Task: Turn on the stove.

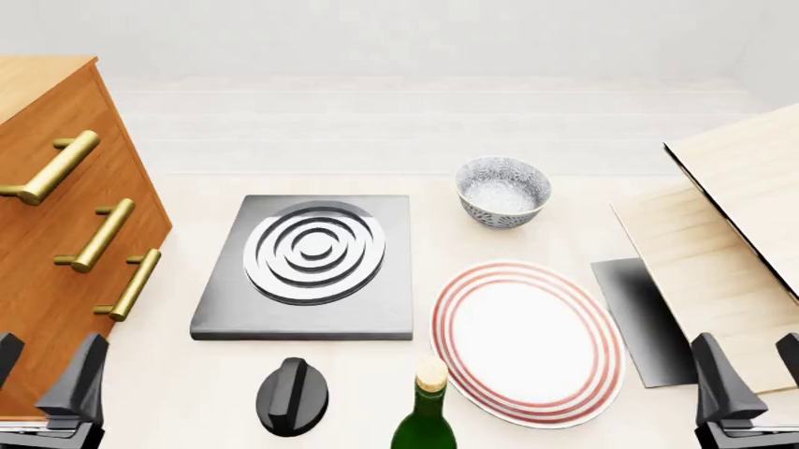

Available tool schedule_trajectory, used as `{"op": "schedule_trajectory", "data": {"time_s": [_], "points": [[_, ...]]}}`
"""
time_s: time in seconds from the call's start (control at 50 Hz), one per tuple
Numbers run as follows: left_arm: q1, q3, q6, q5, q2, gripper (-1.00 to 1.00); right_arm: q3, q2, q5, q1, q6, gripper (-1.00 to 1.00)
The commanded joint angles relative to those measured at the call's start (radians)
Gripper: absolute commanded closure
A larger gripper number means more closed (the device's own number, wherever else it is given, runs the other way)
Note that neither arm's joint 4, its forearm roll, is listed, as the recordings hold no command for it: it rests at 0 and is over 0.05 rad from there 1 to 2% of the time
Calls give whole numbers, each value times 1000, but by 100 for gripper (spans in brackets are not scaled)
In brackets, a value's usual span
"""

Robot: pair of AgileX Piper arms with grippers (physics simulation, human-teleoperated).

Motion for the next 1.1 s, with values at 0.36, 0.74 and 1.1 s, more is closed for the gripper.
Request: {"op": "schedule_trajectory", "data": {"time_s": [0.36,0.74,1.1], "points": [[-152,-145,37,-168,463,-100,-2,7,-4,0,1,-100],[-322,-396,10,58,615,-100,-3,7,-3,0,0,-100],[-447,-481,-9,127,772,-100,-2,7,-4,0,0,-100]]}}
